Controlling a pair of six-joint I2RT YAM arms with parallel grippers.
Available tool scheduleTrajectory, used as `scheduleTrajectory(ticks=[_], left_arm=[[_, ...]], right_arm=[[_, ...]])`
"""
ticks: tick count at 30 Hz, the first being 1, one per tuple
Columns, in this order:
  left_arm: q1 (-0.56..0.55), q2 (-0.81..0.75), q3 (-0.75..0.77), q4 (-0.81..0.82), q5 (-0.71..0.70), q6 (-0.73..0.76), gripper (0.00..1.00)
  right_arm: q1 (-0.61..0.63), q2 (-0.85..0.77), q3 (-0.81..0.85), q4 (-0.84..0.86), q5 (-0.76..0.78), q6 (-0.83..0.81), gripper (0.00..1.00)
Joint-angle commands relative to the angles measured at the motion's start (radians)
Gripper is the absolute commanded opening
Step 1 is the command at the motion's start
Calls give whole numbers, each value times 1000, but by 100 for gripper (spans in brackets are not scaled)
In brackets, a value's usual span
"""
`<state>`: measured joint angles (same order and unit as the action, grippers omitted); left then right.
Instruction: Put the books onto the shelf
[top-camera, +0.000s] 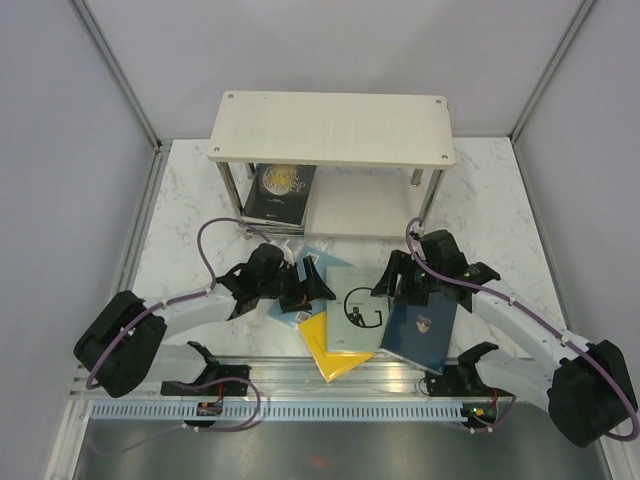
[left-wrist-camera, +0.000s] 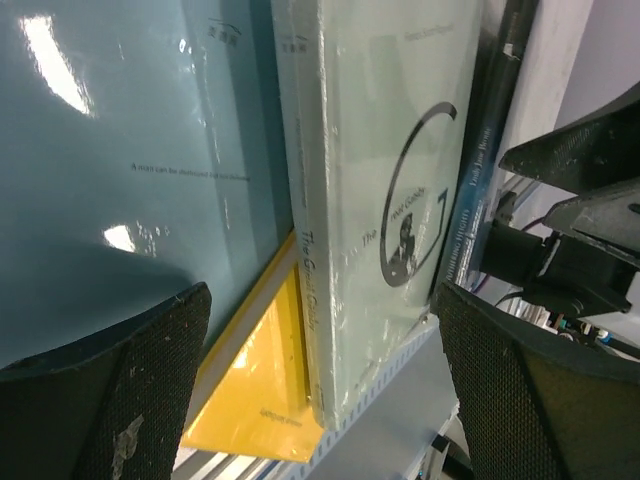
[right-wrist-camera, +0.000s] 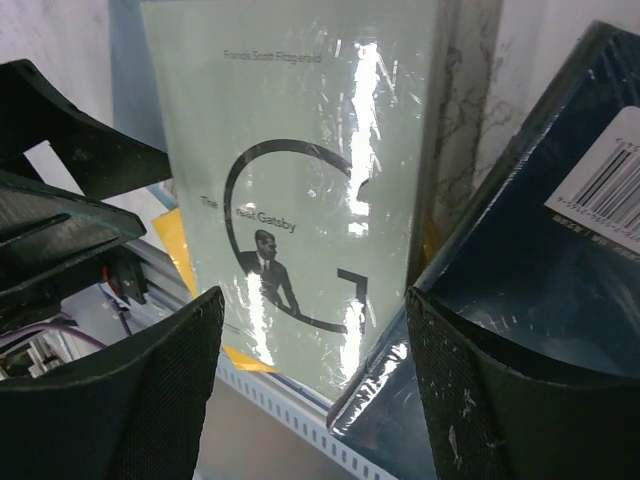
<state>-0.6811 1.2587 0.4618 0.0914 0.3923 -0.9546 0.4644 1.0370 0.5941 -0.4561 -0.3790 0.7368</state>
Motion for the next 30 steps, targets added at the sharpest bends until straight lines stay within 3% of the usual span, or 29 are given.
scheduleTrajectory(ticks=[1,7,12,15,16,21,22,24,28,30], left_arm=[[-12,94,55,154,-36,-19,95],[-52,264,80,287,-4,-41,92],[-75,350,41,598,91,-150,84],[-84,373,18,741,149,-200,63],[-87,375,8,772,161,-211,52],[-97,395,3,938,246,-285,34],[-98,398,12,967,256,-294,18],[-98,392,21,979,270,-320,3],[-97,294,23,901,235,-320,2],[-95,234,35,776,197,-290,2]], right_arm=[[0,29,9,-30,58,-63,77],[0,109,-27,-20,98,-117,65],[0,156,-85,43,81,-125,49],[0,170,-111,71,75,-120,42],[0,178,-115,77,74,-120,40],[0,182,-126,108,63,-111,36],[0,178,-125,109,63,-109,35],[0,167,-114,103,61,-105,35],[0,60,-54,25,89,-103,34],[0,12,-5,-42,115,-103,40]])
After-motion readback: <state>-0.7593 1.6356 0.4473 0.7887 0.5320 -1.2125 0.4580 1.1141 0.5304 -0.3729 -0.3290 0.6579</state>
